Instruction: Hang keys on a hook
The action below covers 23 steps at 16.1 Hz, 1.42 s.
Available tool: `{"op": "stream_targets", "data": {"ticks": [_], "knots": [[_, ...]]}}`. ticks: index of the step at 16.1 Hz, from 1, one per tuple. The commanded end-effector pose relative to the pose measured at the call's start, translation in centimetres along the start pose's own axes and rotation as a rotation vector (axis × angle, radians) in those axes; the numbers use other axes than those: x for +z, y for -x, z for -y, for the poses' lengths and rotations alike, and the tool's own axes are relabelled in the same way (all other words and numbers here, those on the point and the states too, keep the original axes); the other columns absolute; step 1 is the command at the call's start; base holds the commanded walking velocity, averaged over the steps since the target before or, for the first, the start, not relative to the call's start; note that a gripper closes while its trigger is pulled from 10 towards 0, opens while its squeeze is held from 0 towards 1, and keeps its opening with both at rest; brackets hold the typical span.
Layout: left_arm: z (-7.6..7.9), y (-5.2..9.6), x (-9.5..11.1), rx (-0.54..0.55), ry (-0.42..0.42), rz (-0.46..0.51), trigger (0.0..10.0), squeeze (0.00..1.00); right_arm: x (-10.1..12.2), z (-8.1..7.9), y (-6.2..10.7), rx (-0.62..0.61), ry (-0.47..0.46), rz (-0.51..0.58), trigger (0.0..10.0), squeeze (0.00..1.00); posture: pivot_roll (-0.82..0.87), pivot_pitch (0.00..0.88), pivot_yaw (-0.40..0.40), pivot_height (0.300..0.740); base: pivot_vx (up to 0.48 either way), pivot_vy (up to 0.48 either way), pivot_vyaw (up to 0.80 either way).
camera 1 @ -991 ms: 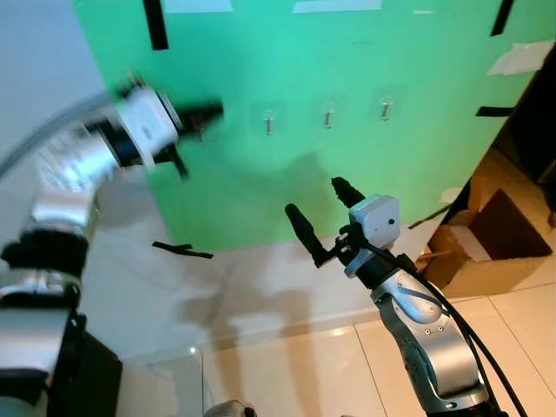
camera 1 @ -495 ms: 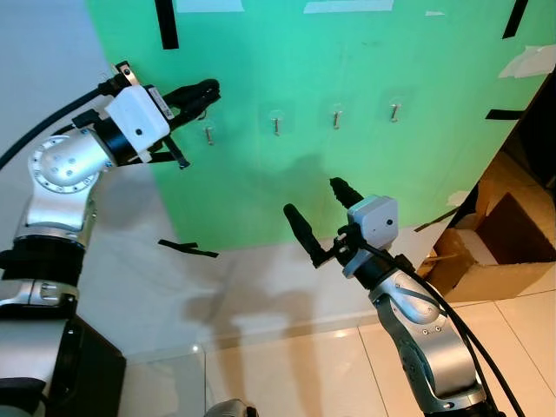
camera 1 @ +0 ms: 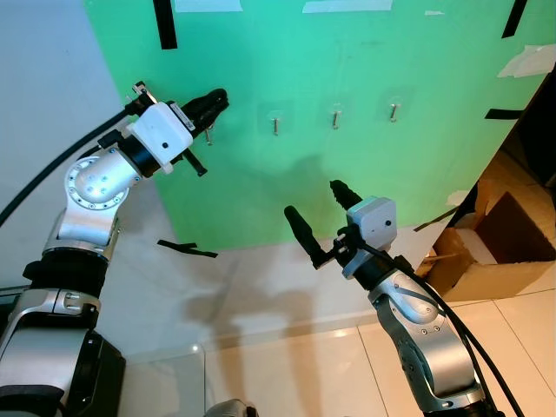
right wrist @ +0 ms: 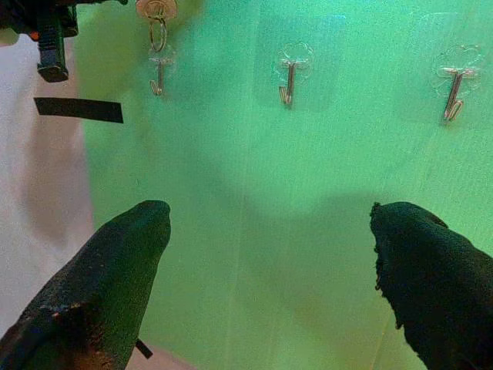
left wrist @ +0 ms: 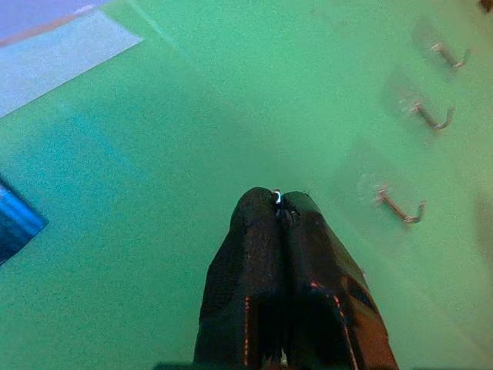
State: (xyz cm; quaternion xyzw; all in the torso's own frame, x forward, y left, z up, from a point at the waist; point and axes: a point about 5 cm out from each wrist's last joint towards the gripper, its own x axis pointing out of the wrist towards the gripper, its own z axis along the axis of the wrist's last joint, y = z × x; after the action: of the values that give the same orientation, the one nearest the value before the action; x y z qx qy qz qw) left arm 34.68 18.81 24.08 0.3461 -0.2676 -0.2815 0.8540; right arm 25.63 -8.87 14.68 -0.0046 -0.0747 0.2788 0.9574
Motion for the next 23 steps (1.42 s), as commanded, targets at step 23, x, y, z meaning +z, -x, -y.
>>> {"op": "stream_targets", "data": {"ticks": [23], "knots": [[4.8, 3.3, -3.2, 0.154, 0.025, -0.160, 10.0, 0.00, 2.3, 0.8, -1.3, 0.039, -0.072, 0.081, 10.0, 0.00, 0.00, 0.000, 0.027, 0.740, 0.000, 0.000, 0.00]]}}
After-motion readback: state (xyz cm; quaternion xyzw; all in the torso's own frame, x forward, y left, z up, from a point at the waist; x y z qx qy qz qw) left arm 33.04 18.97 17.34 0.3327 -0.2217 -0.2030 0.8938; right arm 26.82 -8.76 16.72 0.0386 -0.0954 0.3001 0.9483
